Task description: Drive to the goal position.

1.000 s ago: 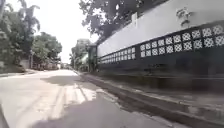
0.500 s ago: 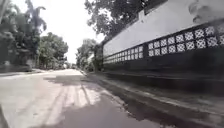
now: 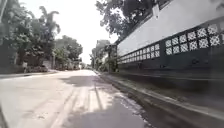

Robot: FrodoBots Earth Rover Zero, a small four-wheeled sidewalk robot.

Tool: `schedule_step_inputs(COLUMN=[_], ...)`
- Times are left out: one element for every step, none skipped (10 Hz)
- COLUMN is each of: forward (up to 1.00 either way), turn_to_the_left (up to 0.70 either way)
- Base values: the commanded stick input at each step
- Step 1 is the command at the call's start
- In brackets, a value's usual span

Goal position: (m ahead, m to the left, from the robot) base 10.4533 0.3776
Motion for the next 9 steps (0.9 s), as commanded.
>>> schedule_step_inputs(forward=[0.0, 0.0, 0.0, 0.0, 0.0, 0.13, 0.36, 0.5, 0.5], turn_to_the_left=[0.5, 0.5, 0.5, 0.5, 0.5, 0.5, 0.5, 0.28, 0.0])
